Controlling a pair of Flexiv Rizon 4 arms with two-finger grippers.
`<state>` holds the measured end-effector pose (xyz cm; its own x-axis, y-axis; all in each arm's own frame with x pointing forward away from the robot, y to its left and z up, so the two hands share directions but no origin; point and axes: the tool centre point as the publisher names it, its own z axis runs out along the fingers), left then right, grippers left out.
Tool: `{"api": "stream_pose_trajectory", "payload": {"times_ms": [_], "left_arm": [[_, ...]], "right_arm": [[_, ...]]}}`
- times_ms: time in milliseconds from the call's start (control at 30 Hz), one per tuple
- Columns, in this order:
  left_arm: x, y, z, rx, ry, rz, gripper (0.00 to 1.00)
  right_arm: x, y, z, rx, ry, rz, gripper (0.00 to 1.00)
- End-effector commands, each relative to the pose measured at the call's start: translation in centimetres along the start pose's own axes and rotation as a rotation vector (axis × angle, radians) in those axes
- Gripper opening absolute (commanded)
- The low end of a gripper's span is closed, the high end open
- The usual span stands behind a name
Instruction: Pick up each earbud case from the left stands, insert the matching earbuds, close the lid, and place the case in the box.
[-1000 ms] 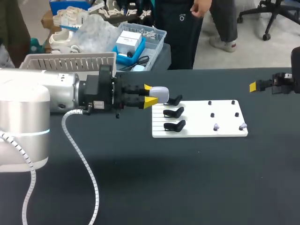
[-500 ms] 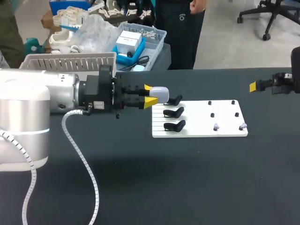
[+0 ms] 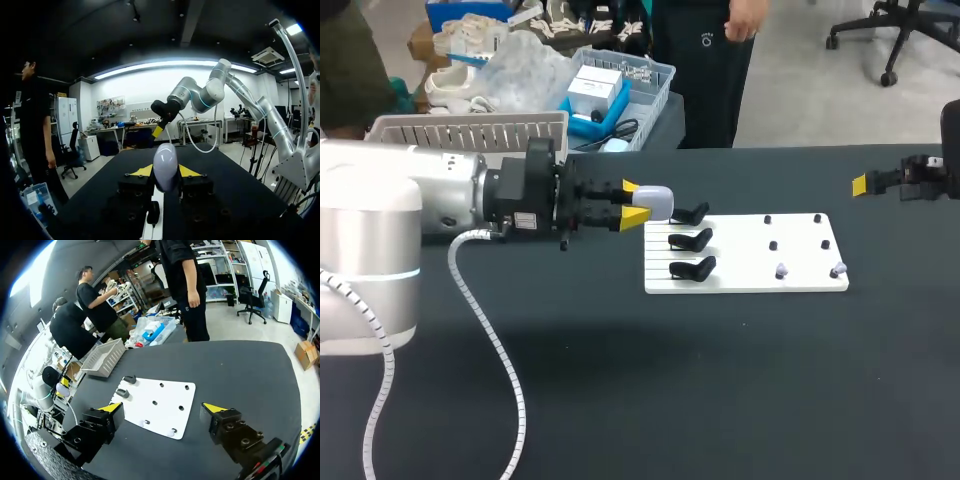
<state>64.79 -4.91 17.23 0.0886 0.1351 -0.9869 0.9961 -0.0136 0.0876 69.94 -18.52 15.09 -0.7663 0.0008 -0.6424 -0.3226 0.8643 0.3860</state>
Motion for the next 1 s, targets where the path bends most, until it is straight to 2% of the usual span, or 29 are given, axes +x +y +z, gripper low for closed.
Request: {"api": "stream_pose_trajectory", "payload": {"times_ms": [33, 500, 533, 567, 600, 800, 1000], "left_arm": [[0.5, 1.0, 1.4, 0.043, -0.003, -0.003, 0.00], [0.6, 1.4, 4.3, 0.046, -0.024, 0.004, 0.00], [0.9, 1.4, 4.5, 0.029, 0.040, 0.048, 0.00], [1.1, 1.3, 4.8, 0.037, 0.047, 0.056, 0.00], [1.1, 1.3, 4.9, 0.043, 0.020, 0.035, 0.00], [1.7, 1.3, 5.8, 0.039, 0.039, 0.045, 0.00], [1.9, 1.4, 6.8, 0.032, 0.017, 0.032, 0.00]], "right_arm": [[0.0, -0.1, 0.0, -0.002, 0.001, -0.001, 1.00], [0.0, -0.1, 0.0, -0.002, 0.001, -0.001, 1.00], [0.0, -0.1, 0.0, -0.002, 0.001, -0.001, 1.00], [0.0, -0.1, 0.0, -0.002, 0.001, -0.001, 1.00], [0.0, -0.1, 0.0, -0.002, 0.001, -0.001, 1.00], [0.0, -0.1, 0.0, -0.002, 0.001, -0.001, 1.00], [0.0, -0.1, 0.0, -0.002, 0.001, -0.001, 1.00]]}}
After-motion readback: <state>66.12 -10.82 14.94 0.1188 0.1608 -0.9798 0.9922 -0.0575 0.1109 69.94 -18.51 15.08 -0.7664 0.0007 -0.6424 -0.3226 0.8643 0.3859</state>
